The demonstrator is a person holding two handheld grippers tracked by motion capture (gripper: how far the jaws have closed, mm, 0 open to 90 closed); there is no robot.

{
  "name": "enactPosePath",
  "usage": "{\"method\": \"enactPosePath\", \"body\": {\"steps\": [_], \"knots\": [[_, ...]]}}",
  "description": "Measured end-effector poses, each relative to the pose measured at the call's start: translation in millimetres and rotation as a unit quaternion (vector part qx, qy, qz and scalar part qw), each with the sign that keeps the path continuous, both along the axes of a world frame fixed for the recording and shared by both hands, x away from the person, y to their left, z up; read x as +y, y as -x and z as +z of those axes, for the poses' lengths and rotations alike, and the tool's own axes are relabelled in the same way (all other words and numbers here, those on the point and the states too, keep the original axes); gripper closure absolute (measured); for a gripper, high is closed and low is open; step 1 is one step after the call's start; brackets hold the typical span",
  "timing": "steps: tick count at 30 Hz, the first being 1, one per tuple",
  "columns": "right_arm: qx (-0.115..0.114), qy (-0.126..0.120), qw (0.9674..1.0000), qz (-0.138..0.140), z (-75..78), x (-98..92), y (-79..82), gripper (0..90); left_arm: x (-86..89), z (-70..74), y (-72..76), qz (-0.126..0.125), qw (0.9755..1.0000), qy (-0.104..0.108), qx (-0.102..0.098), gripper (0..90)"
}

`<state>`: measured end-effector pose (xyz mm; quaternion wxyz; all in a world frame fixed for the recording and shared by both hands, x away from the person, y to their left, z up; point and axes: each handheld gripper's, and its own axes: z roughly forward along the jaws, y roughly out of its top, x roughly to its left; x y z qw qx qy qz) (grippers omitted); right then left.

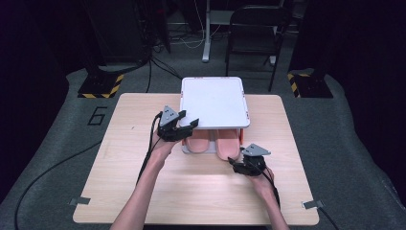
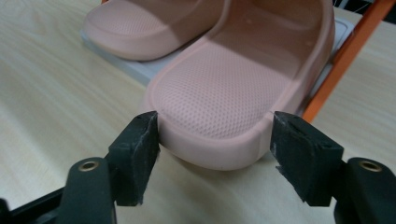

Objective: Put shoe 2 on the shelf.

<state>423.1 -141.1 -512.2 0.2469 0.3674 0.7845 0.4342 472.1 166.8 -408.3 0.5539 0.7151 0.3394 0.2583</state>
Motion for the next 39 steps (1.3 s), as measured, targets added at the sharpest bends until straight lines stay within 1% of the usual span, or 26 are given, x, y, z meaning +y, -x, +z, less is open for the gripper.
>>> {"method": "enactPosePath", "body": {"steps": [2, 3, 4, 5, 9, 12, 13, 14, 15, 18, 20, 22, 24, 25, 27, 28, 29, 30, 31, 32, 33, 34, 35, 37, 38, 39], "knots": [[0.004, 0.008, 1.0, 0.001, 0.6, 4.4, -6.0, 34.7, -0.1, -0.1, 0.0, 0.0, 1.0, 0.001, -0.001, 35.8], [0.0, 0.002, 1.0, 0.001, -0.2, 7.0, -9.1, 35.3, 0.0, -0.1, 0.0, -0.001, 1.0, 0.001, -0.001, 35.8], [0.006, 0.003, 1.0, 0.001, 0.1, 8.6, -10.7, 35.7, 0.0, -0.1, 0.0, -0.001, 1.0, 0.001, -0.001, 35.8], [0.003, 0.006, 1.0, 0.003, 0.0, 11.5, -14.9, 35.7, 0.0, -0.1, 0.0, -0.001, 1.0, 0.001, -0.001, 35.8], [0.005, 0.009, 0.9999, -0.006, 0.0, 18.5, -22.4, 35.9, 0.0, -0.1, 0.0, 0.0, 1.0, 0.001, 0.0, 35.8], [-0.003, 0.014, 0.9998, -0.013, -0.9, 23.5, -27.7, 36.0, 0.0, 0.0, 0.1, 0.0, 1.0, 0.0, 0.0, 35.8], [0.0, 0.013, 0.9998, -0.017, -0.9, 25.5, -28.4, 36.1, -0.1, 0.0, 0.0, 0.0, 1.0, 0.001, 0.0, 35.8], [-0.004, 0.017, 0.9997, -0.016, -1.4, 26.5, -29.5, 36.2, -0.1, 0.0, 0.1, 0.0, 1.0, 0.0, 0.0, 35.9], [-0.009, 0.031, 0.9994, -0.012, -1.4, 27.1, -31.3, 36.1, -0.1, 0.0, 0.1, 0.001, 1.0, 0.0, 0.0, 35.8], [-0.007, 0.026, 0.9995, -0.017, -1.3, 31.0, -31.0, 36.0, -0.5, -0.5, -0.1, -0.001, 1.0, 0.006, 0.003, 37.1], [-0.009, 0.029, 0.9994, -0.016, -1.1, 32.1, -31.0, 36.0, -1.0, -0.7, 0.0, 0.001, 1.0, 0.007, 0.002, 37.0], [-0.006, 0.023, 0.9996, -0.013, -1.3, 34.2, -29.3, 37.6, -0.6, -0.8, -0.1, 0.0, 1.0, 0.007, 0.001, 37.1], [-0.009, 0.024, 0.9996, -0.012, -1.5, 36.2, -29.2, 37.6, -0.5, -0.9, -0.1, 0.0, 1.0, 0.007, 0.001, 37.1], [-0.017, 0.025, 0.9995, -0.009, -2.4, 36.6, -29.9, 37.5, -0.6, -0.9, -0.1, 0.0, 1.0, 0.007, 0.001, 37.1], [-0.011, 0.029, 0.9995, -0.01, -1.8, 36.2, -29.2, 36.2, -0.7, -1.0, 0.0, 0.0, 1.0, 0.007, 0.0, 37.1], [-0.008, 0.022, 0.9997, -0.012, -1.8, 36.4, -29.1, 35.7, -0.6, -0.9, 0.0, 0.0, 1.0, 0.007, 0.001, 37.1], [-0.006, 0.021, 0.9997, -0.012, -1.8, 35.0, -29.2, 33.1, -0.6, -0.9, 0.0, 0.0, 1.0, 0.007, 0.001, 37.1], [-0.007, 0.02, 0.9996, -0.018, -1.0, 33.5, -28.9, 30.5, -0.7, -0.8, 0.0, 0.0, 1.0, 0.007, 0.001, 37.1], [-0.005, 0.0, 0.9995, -0.032, 0.3, 32.0, -26.7, 28.1, -0.5, -0.6, 0.3, -0.001, 1.0, 0.007, 0.002, 36.9], [-0.005, -0.006, 0.9994, -0.033, 1.5, 29.3, -25.0, 27.2, 0.0, -0.5, 0.7, -0.004, 0.9999, 0.011, 0.003, 36.2], [-0.007, -0.017, 0.9991, -0.039, 3.1, 25.8, -21.7, 25.4, 1.2, 0.1, 1.4, -0.011, 0.9998, 0.012, 0.006, 33.5], [-0.013, -0.023, 0.9987, -0.043, 4.6, 21.8, -19.0, 22.9, 2.8, 1.0, 2.6, -0.011, 0.9999, 0.01, 0.004, 29.0], [-0.015, -0.024, 0.9985, -0.046, 6.5, 16.9, -15.8, 21.0, 3.8, 1.2, 4.2, -0.009, 0.9999, 0.013, -0.008, 27.8], [-0.021, -0.033, 0.9975, -0.058, 8.9, 6.9, -8.7, 18.0, 7.7, 2.8, 10.1, -0.013, 0.9996, 0.015, -0.018, 25.4], [-0.025, -0.036, 0.9972, -0.06, 9.9, 1.1, -5.1, 17.3, 10.7, 3.6, 14.2, -0.017, 0.9995, 0.012, -0.023, 24.6], [-0.028, -0.042, 0.9965, -0.067, 10.3, -4.3, -0.8, 17.2, 13.4, 3.7, 18.2, -0.015, 0.9993, 0.014, -0.032, 24.2]]}}
